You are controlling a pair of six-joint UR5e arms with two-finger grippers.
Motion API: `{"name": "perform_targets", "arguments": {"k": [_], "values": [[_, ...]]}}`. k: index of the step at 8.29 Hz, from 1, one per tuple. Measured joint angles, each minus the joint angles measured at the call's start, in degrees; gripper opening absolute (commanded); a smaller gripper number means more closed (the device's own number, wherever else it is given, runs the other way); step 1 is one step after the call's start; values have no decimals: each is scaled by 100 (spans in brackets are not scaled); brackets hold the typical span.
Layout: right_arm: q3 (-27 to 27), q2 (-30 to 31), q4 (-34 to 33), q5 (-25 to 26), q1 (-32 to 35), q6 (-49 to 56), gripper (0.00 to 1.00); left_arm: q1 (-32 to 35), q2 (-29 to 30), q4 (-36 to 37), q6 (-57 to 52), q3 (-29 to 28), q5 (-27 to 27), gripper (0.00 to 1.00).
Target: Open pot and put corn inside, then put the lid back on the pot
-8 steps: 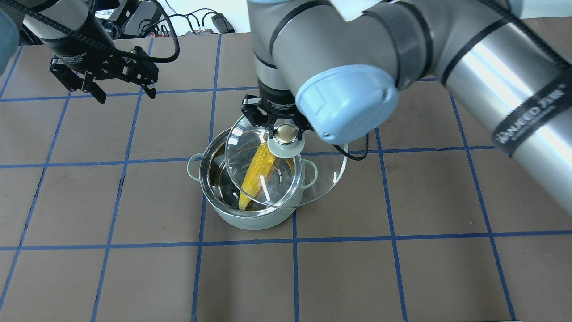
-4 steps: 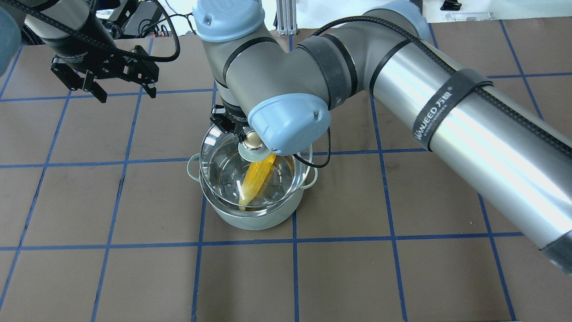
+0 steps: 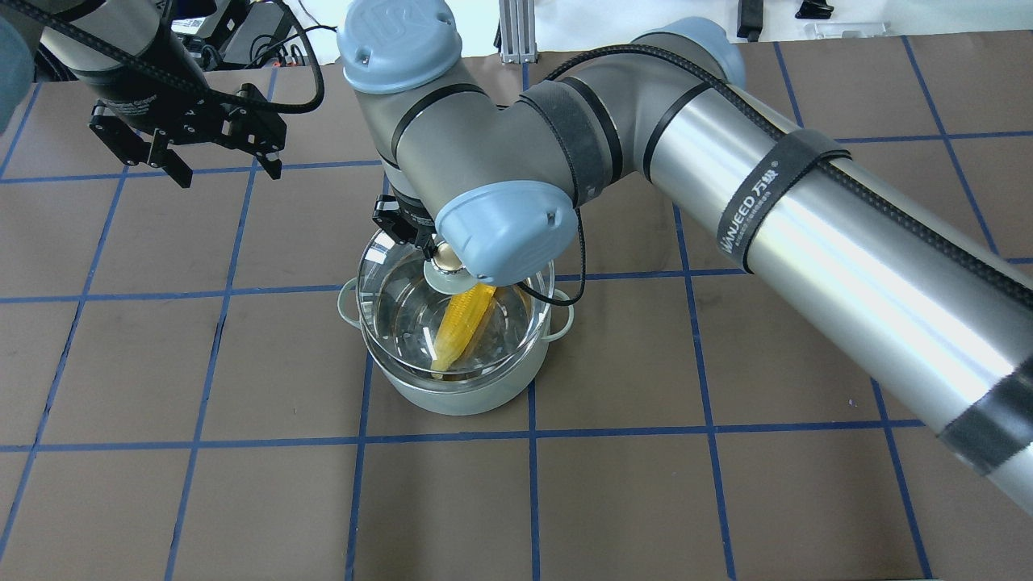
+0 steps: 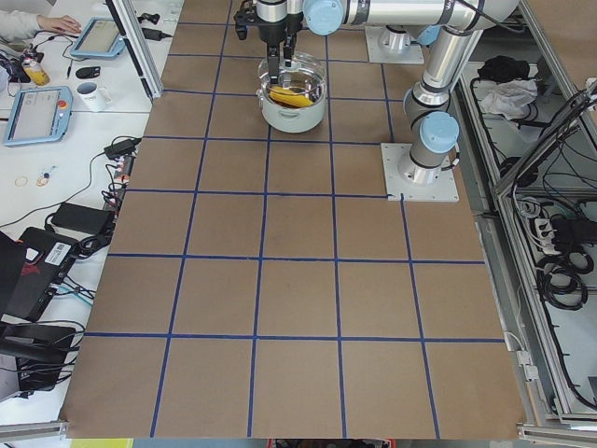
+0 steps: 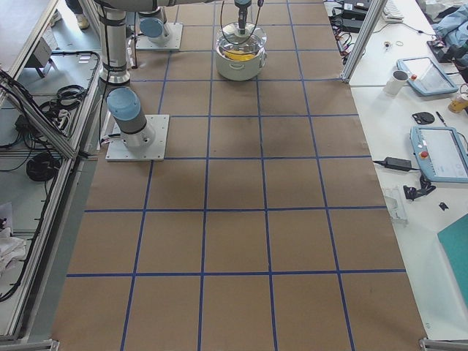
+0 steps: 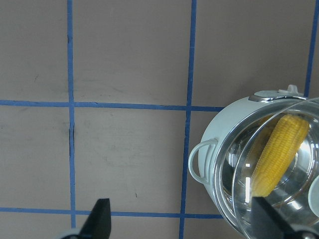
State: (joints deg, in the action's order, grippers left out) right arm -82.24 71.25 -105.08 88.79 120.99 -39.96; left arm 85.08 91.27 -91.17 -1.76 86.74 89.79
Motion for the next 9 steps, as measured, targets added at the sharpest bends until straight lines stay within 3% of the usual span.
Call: {"name": "perform_targets", "arguments": {"k": [9], "values": [[-106, -157, -135, -4, 96, -97, 10, 0, 22, -68, 7, 1, 8, 100]]}}
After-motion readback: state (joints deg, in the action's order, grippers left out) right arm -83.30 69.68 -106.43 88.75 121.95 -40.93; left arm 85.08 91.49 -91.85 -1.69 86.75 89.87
